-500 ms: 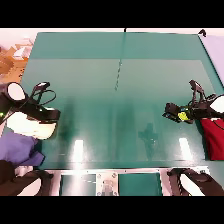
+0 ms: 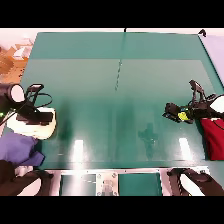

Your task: Fold the shirts.

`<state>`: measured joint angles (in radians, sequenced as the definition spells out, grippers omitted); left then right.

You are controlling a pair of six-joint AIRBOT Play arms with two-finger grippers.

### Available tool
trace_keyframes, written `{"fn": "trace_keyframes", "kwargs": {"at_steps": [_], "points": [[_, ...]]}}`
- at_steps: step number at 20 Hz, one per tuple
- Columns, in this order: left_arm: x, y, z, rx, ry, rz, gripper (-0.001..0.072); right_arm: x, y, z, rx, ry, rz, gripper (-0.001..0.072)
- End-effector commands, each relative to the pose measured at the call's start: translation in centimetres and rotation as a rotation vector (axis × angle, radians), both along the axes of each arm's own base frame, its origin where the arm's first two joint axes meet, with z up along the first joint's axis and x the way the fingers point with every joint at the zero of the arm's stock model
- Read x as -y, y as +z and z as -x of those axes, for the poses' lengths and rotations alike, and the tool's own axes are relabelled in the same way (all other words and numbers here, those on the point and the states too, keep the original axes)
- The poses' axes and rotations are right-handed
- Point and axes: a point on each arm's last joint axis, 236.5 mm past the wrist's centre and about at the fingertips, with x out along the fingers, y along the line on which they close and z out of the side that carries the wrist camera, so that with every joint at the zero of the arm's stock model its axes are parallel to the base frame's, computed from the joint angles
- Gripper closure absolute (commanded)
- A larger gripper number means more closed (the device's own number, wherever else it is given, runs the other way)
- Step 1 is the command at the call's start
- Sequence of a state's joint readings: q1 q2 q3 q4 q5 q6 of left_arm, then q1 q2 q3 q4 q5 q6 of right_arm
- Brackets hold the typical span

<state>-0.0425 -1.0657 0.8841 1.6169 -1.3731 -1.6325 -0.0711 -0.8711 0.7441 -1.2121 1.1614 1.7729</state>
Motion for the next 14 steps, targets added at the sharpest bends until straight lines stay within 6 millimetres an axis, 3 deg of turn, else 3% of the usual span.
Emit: {"fn": "trace_keyframes", "kwargs": {"at_steps": [1,7,10,11,13,14], "points": [[-1.9,0.0,-0.4,0.019,0.019,-0.081,-0.001,0.0,0.0,0.0,0.0,0.001,0.0,0.0692],[-3.2,-5.1,0.6,0.036,-0.031,-0.134,-0.001,0.0,0.0,0.0,0.001,-0.002,0.0,0.0692],[-4.8,-5.9,0.1,0.072,-0.082,-0.207,-0.0004,0.0,0.0,0.0,0.001,-0.002,0.0,0.0691],[-4.8,-5.8,-0.4,0.094,-0.089,-0.209,0.0115,0.0,0.0,0.0,0.001,-0.002,0.0,0.0691],[-4.6,-5.7,-1.3,0.132,-0.094,-0.201,0.053,0.0,0.0,0.0,0.001,-0.002,0.0,0.0692],[-4.5,-5.7,-1.5,0.138,-0.101,-0.199,0.0686,0.0,0.0,0.0,0.001,-0.002,0.0,0.0691]]}}
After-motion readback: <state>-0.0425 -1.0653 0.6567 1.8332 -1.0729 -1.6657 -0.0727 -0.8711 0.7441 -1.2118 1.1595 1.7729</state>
